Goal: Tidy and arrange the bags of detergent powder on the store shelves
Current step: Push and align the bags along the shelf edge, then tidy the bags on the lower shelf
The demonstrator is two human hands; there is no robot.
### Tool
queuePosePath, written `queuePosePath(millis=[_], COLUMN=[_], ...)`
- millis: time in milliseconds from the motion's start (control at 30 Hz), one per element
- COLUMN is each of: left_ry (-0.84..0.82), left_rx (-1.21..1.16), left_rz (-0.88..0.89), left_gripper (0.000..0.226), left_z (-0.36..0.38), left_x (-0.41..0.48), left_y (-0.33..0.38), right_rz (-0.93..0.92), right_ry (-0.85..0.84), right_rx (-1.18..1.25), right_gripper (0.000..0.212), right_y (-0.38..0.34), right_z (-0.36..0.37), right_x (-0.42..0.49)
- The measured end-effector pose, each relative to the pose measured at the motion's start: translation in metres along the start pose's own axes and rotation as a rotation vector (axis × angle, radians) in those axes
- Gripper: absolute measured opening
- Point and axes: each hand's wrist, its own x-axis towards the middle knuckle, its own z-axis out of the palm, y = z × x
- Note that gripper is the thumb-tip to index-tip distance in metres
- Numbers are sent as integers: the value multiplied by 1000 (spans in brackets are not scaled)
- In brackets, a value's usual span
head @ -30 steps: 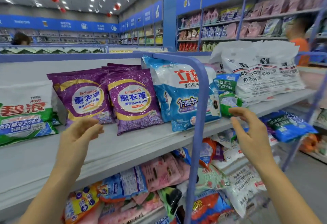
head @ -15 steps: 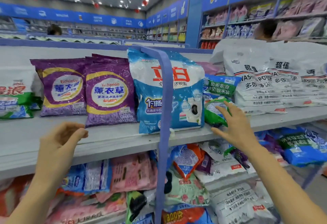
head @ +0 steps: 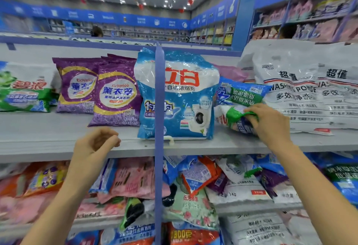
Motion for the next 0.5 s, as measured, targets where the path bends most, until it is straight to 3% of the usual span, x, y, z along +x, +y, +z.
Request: queuePosePath(millis=[267,367,500], left_ry=[-98,-209,-421], left_rx=[-41,-115,-77], left_rz=[-32,-46,-59], left_gripper=[13,4,16], left_z=[28,45,88], left_x=[-20,-29,-48], left_y=[11,21,27], right_rz=[75,71,83], right_ry=[93,94,0], right_rx=[140,337,655], right_gripper=[23,17,7], right_y=[12,11,3], right_z=[-65,-84,-106], right_x=[42,47,40])
